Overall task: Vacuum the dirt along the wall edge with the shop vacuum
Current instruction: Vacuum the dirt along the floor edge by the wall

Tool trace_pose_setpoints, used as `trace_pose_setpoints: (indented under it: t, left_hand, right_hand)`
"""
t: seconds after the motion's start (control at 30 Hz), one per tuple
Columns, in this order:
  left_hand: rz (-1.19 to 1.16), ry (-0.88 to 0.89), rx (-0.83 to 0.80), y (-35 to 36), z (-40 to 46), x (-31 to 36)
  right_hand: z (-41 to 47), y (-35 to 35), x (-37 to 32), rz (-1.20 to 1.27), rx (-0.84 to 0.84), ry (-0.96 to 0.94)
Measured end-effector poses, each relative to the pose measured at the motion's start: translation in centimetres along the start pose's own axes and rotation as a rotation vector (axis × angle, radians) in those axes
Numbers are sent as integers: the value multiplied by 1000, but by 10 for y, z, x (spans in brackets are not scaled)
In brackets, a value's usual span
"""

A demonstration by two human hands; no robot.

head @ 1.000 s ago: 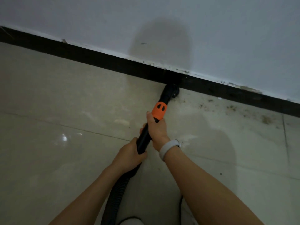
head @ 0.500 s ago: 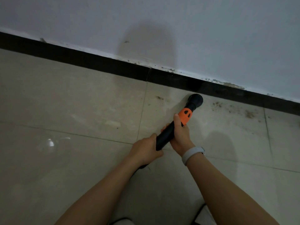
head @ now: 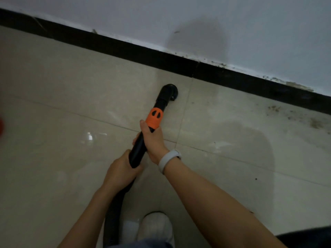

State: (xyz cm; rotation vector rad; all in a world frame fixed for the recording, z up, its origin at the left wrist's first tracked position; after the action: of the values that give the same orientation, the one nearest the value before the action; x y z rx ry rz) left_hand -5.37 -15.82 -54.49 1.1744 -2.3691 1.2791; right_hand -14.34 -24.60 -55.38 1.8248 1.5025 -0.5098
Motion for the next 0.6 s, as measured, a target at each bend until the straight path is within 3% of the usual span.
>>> trace_pose_setpoints:
  t: [0.13,0.43,0.6]
  left_hand:
    - [2,55,-23,5,0,4]
    - [325,413,-352,79,19,109]
    - [448,538,-360,100,28,149]
  right_hand:
    - [-7,-8,-2,16,44,8]
    - [-35,-144,-42,252,483,-130]
    - [-39,-184,-59,365,577,-127]
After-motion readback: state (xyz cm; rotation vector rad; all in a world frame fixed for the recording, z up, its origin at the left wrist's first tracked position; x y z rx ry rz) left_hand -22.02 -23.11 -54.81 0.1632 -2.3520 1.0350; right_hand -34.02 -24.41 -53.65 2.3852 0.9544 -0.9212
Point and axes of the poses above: each hand's wrist, its own z-axis towards the middle knuckle, its own y-axis out of the palm, x = y × z, the point moved 1 cm from there along z, towards the middle knuckle, and after that the axes turned 3 degrees about z, right-handed, at the moved point
